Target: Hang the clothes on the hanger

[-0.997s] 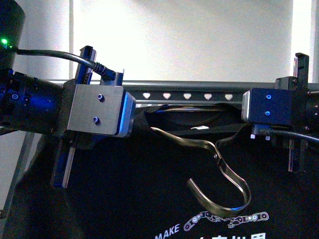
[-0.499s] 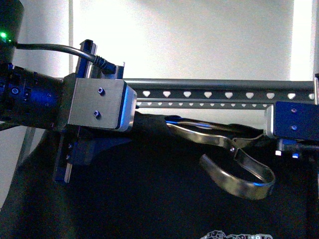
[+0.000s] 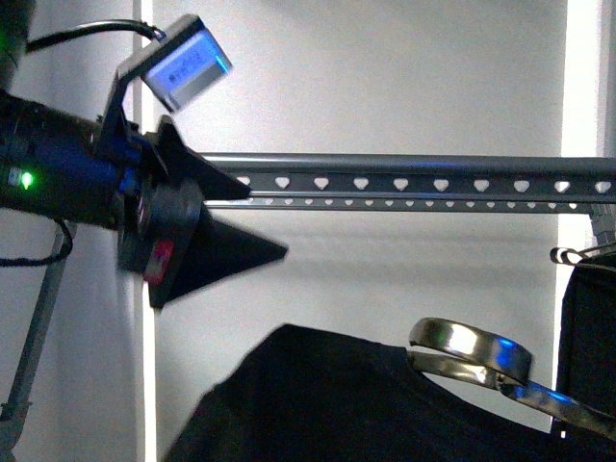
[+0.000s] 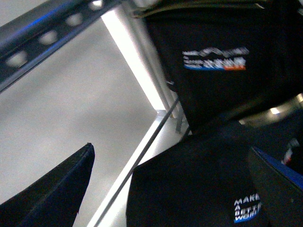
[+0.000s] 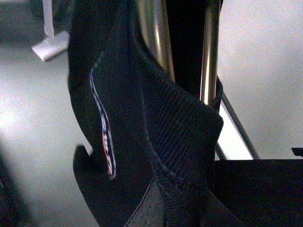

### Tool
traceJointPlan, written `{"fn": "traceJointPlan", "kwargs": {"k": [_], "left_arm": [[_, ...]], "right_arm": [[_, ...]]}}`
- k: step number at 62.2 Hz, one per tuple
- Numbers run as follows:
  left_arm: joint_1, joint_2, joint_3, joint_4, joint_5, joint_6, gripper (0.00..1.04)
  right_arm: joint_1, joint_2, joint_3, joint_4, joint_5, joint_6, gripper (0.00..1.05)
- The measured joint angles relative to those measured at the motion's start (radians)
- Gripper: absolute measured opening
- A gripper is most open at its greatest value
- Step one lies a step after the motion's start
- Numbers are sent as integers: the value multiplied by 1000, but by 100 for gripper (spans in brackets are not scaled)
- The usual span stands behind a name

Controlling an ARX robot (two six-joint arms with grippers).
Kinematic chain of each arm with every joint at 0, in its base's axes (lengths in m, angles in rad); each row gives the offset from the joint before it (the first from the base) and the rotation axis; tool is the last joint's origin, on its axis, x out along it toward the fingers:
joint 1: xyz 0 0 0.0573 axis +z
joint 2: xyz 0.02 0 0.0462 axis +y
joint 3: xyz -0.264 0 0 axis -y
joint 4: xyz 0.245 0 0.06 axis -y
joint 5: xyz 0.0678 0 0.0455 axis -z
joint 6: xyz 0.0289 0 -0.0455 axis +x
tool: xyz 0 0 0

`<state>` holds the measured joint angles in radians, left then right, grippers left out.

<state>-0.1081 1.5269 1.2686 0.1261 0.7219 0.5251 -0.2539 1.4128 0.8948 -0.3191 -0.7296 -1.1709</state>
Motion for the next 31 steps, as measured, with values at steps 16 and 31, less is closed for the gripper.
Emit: {"fn": "traceJointPlan", "kwargs": {"k": [16, 31], "left_arm": [[224, 111, 240, 1, -592, -816, 98], [147, -266, -308, 242, -671, -558, 47]], "right_arm": [[-118, -187, -24, -127, -278, 367, 4], [-132, -209, 99, 100, -265, 1120, 4]]}}
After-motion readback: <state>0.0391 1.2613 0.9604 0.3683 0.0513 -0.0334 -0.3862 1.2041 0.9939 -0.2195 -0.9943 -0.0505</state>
